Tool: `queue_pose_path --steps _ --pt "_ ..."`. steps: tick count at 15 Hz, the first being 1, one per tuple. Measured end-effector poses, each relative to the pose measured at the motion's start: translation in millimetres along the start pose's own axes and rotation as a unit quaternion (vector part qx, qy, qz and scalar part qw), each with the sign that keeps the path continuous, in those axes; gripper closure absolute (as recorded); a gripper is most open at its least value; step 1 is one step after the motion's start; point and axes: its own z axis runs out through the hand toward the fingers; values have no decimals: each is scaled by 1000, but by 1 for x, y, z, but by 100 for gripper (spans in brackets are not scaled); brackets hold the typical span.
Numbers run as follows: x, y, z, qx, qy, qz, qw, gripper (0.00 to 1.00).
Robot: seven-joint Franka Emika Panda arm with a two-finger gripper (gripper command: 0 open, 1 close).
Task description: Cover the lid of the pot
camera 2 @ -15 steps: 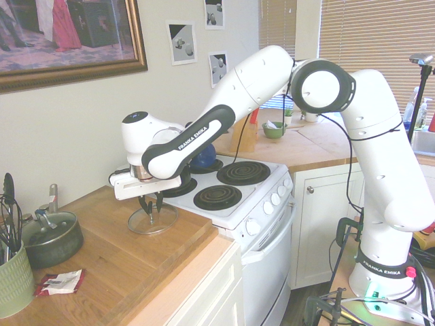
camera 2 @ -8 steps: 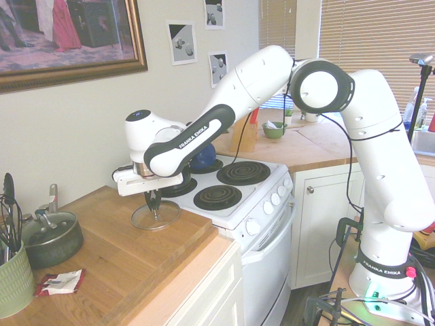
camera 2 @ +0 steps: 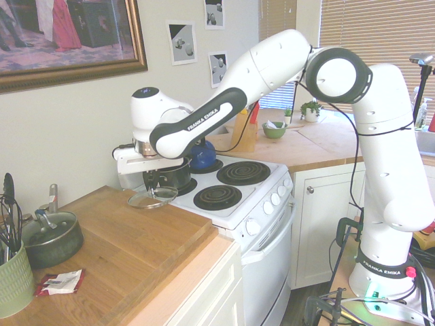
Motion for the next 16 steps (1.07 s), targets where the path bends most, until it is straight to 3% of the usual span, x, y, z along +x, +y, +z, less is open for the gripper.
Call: queue_pose_path --steps 3,9,16 --pt "28 -3 -20 13 4 11 1000 100" --pt "135 -28 -35 25 16 44 999 100" --pt "183 -76 16 18 64 56 996 100"
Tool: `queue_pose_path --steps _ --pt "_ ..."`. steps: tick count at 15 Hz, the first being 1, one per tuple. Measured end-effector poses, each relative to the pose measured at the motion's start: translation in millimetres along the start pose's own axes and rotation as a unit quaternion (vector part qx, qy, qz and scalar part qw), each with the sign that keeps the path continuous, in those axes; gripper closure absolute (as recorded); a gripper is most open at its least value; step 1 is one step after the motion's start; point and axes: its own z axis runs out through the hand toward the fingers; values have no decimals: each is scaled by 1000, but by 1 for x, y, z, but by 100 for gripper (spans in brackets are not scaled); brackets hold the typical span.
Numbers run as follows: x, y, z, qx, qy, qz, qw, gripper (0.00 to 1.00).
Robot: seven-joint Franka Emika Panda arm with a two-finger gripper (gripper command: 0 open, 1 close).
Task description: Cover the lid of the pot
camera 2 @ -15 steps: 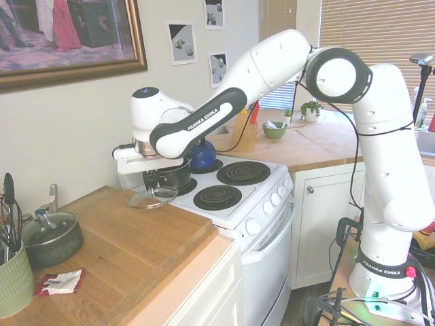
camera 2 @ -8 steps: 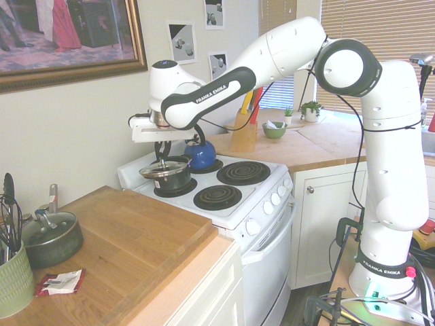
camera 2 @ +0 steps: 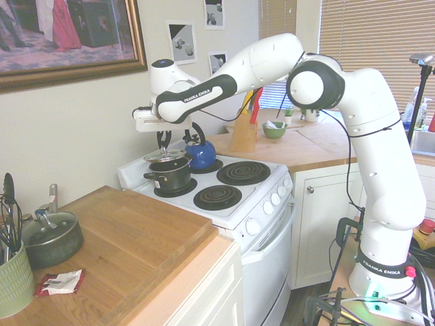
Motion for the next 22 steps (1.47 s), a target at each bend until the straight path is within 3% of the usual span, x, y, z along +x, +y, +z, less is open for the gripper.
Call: queue_pose_path --steps 12,19,20,22 --pt "1 -9 59 -19 43 7 999 100" --pt "-3 -5 61 -13 47 1 999 100" --pt "-3 -5 61 -12 47 3 999 0" --pt "-3 -3 61 -9 45 5 999 0"
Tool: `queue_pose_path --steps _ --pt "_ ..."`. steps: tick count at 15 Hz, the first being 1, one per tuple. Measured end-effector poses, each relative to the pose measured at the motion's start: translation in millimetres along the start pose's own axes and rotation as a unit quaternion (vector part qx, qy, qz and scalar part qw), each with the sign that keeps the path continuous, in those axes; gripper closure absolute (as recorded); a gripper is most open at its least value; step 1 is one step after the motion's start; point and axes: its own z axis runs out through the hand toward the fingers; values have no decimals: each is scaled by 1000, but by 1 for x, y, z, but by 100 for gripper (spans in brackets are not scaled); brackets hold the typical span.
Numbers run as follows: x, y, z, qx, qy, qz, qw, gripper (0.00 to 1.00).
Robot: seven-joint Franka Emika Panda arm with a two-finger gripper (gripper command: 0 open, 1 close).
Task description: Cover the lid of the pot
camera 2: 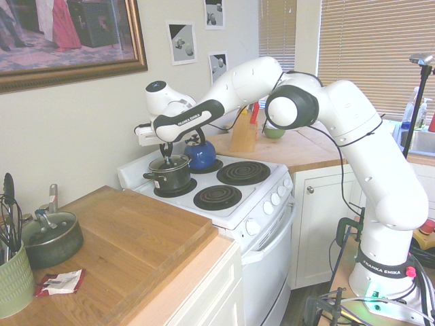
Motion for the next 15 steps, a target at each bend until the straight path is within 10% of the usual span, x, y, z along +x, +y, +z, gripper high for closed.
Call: queue_pose_path --steps 15 --pt "4 20 -100 43 -33 -23 998 0"
